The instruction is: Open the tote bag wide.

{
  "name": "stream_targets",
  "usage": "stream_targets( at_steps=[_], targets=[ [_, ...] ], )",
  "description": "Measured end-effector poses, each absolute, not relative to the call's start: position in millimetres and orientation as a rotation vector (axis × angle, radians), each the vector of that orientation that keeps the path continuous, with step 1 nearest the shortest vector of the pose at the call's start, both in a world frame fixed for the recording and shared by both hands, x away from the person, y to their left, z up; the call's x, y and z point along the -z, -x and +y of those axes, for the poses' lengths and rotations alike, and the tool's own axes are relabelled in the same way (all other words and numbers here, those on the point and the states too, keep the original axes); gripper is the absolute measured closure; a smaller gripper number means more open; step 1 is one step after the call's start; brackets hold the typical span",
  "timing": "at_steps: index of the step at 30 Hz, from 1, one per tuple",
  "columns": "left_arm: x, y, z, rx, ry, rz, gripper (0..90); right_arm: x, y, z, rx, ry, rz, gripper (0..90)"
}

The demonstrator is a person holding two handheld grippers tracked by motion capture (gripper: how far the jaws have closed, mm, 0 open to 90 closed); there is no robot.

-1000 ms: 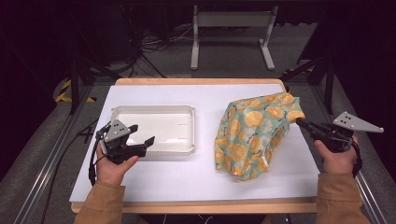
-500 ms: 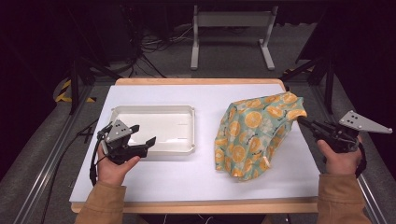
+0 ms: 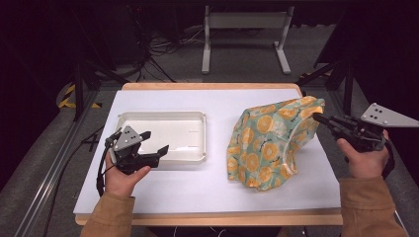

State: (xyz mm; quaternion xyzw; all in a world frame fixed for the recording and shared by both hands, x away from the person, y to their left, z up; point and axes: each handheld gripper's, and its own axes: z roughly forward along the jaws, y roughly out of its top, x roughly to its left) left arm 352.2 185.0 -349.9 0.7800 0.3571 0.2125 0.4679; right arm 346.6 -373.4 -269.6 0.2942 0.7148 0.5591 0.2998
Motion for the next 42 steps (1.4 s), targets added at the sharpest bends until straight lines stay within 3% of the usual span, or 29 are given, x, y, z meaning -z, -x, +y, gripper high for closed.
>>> stream_targets(
  at_steps=[18,42],
  targets=[
    [344.6,-350.5,182.2,-0.476,-1.907,0.859,23.2,234.1,-358.3,-344.1,-1.492,-0.678,1.969,90.0],
    [344.9,-350.5,175.4,-0.471,-1.923,0.844,22.7,224.1,-375.8,-291.9,-1.541,-0.569,2.037,90.0]
  ],
)
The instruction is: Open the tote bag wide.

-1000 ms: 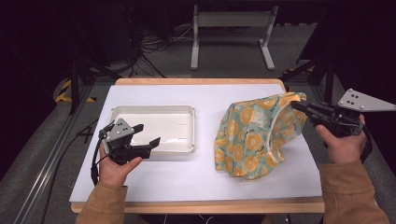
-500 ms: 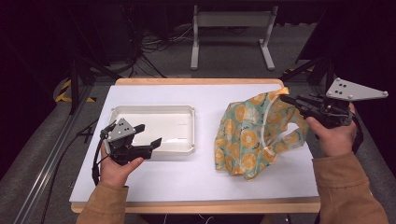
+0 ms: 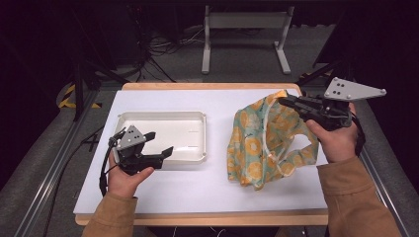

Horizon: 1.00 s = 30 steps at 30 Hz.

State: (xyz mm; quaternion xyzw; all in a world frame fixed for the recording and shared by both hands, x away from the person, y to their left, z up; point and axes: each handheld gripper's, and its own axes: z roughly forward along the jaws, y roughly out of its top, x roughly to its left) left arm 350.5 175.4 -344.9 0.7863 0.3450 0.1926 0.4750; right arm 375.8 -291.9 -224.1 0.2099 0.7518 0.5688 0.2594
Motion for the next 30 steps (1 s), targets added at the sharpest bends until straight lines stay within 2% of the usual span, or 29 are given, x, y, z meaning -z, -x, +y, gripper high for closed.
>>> stream_targets(
  at_steps=[14,30],
  targets=[
    [339.6,-351.5,147.5,-0.410,-1.920,0.776,22.0,223.6,-389.8,-266.0,-1.549,-0.546,2.075,90.0],
    [303.3,-369.8,68.5,-0.341,-1.893,0.582,22.2,228.0,-396.4,-262.1,-1.558,-0.547,2.079,90.0]
  ],
)
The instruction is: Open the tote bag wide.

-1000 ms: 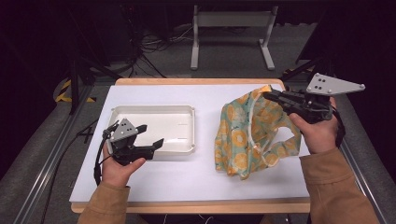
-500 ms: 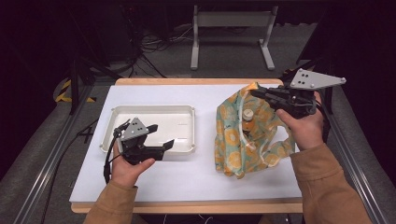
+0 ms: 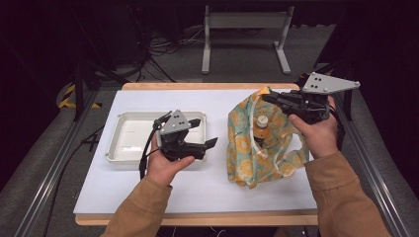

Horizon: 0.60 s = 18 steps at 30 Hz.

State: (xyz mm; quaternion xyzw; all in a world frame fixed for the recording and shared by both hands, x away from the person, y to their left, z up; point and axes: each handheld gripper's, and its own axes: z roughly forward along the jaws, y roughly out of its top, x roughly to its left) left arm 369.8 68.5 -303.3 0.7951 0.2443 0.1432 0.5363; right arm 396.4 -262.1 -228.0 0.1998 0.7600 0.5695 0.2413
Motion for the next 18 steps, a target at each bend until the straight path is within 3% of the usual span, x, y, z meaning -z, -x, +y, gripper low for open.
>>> stream_targets(
  at_steps=[10,13,18],
  targets=[
    [302.7,-386.0,25.3,-0.333,-1.888,0.564,23.6,230.9,-396.3,-261.9,-1.570,-0.543,2.080,90.0],
    [304.5,-392.9,15.2,-0.239,-1.910,0.570,23.1,231.4,-396.2,-261.9,-1.569,-0.542,2.081,90.0],
    [302.2,-397.8,9.4,-0.224,-1.868,0.530,24.4,232.3,-395.9,-262.3,-1.570,-0.541,2.084,90.0]
  ],
)
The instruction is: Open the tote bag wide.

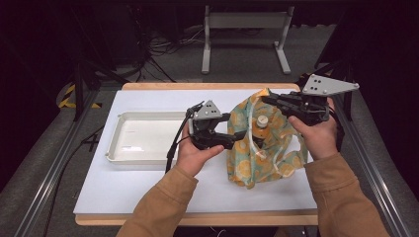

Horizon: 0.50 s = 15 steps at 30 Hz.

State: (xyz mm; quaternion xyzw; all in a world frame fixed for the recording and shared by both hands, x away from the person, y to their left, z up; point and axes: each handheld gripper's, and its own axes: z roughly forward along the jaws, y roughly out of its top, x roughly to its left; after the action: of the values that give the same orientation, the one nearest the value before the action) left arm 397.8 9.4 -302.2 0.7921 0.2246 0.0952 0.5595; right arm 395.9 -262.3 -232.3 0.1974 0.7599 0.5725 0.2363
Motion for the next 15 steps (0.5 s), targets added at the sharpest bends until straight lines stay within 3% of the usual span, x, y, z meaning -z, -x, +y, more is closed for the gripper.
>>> stream_targets(
  at_steps=[5,9,15],
  targets=[
    [298.5,-403.2,1.4,-0.259,-1.861,0.522,19.4,236.3,-396.8,-261.0,-1.577,-0.538,2.090,90.0],
    [299.2,-408.4,-2.9,-0.264,-1.847,0.515,25.1,238.3,-397.2,-259.4,-1.583,-0.536,2.092,90.0],
    [306.1,-417.1,-8.2,-0.257,-1.881,0.525,41.2,240.6,-398.1,-257.0,-1.604,-0.532,2.102,89.8]
  ],
)
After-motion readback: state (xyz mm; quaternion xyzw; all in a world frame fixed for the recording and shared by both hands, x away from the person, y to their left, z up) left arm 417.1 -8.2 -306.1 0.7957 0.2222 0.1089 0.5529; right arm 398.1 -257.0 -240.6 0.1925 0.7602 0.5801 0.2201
